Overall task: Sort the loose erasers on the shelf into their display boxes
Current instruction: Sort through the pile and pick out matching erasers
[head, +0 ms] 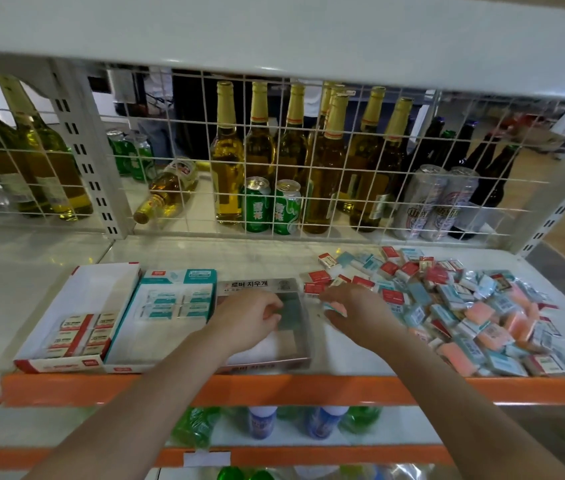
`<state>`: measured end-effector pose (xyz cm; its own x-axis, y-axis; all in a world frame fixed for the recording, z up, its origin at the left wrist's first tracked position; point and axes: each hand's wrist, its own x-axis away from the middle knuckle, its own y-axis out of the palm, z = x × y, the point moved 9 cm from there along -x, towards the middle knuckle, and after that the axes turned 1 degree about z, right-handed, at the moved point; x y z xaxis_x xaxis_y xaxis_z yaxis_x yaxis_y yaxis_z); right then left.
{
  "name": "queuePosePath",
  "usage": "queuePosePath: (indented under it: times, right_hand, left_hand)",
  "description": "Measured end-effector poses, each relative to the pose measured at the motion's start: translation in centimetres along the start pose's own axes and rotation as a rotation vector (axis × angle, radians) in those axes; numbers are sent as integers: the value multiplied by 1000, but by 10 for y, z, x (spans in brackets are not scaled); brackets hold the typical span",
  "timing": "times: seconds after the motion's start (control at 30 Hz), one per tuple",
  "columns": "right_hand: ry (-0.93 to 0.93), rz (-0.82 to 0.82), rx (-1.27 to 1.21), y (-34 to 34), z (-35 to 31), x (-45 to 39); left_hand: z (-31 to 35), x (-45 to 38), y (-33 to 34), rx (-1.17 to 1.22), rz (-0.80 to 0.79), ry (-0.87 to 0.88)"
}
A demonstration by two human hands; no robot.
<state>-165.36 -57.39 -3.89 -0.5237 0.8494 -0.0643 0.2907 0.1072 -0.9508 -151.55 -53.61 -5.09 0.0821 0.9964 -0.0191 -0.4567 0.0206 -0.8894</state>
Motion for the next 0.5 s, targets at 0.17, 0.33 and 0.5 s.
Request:
queuePosePath:
  times: [0.17, 0.33, 0.5]
  right_hand:
    - [171, -26, 28, -11, 43, 29]
    - [298, -9, 54, -23, 79, 58]
    - [397, 17, 39, -28, 107, 80]
  left_hand:
    - [44, -15, 12, 25, -25, 70]
    - [79, -27, 33, 25, -64, 142]
    - [89, -36, 51, -6, -73, 132]
